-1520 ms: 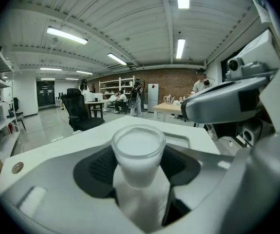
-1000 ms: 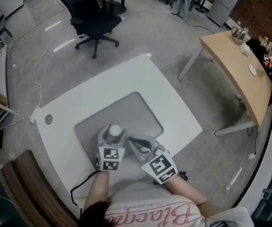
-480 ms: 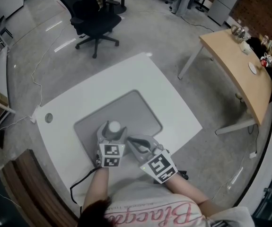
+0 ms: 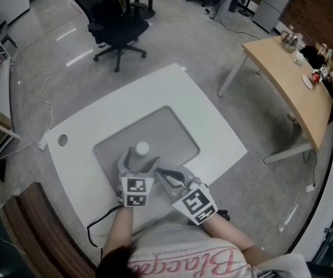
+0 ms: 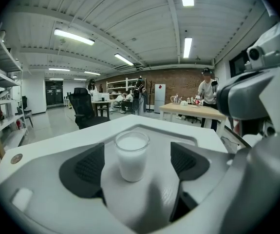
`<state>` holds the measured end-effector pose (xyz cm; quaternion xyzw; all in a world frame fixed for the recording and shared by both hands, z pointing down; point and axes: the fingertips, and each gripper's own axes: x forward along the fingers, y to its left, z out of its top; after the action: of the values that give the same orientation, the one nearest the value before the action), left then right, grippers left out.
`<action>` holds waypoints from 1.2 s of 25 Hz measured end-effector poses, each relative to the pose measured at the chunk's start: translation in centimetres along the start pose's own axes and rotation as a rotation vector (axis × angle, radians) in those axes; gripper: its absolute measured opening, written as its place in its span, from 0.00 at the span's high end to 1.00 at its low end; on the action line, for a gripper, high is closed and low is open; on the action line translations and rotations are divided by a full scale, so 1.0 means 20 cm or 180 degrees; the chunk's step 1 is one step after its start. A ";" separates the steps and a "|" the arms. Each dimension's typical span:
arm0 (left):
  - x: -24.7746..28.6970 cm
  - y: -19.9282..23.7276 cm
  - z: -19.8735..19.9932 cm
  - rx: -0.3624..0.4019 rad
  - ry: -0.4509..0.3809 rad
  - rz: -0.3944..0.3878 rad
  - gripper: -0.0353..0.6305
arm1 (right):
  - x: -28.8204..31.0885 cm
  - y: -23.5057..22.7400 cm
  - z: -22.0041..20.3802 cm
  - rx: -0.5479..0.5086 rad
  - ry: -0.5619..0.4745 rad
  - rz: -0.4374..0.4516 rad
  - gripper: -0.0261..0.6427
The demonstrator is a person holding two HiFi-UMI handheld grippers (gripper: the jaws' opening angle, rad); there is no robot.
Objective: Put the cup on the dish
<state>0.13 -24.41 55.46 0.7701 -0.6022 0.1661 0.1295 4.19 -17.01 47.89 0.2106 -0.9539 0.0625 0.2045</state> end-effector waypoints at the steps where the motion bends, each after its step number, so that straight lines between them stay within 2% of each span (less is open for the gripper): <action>1: -0.02 0.00 0.00 0.0022 0.0006 -0.0002 0.34 | 0.00 0.02 0.00 0.0011 -0.0008 -0.0006 0.96; 4: -0.10 0.01 0.01 0.0047 0.0030 0.0031 0.47 | 0.00 0.08 0.02 0.0059 -0.0036 -0.0031 0.96; 8: -0.23 0.06 -0.01 -0.0042 0.0022 0.0028 0.68 | 0.02 0.20 0.05 0.0092 -0.0100 -0.0093 0.96; 12: -0.35 0.08 -0.01 0.0061 -0.0025 -0.0040 0.92 | 0.02 0.28 0.06 0.0142 -0.0159 -0.0218 0.96; 13: -0.38 0.08 -0.01 0.0070 -0.0023 -0.0075 0.95 | 0.02 0.30 0.07 0.0167 -0.0184 -0.0254 0.96; 21: -0.67 0.04 0.01 0.0046 -0.0146 -0.0502 0.95 | 0.01 0.46 0.09 0.0249 -0.0271 -0.0553 0.96; 30: -0.97 0.04 -0.02 0.0114 -0.0290 -0.0804 0.95 | -0.01 0.66 0.13 0.0147 -0.0379 -0.0913 0.96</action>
<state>-4.88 -7.25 47.74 0.8487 -0.5026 0.1240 0.1082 -2.15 -5.59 44.90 0.3528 -0.9227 0.0420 0.1496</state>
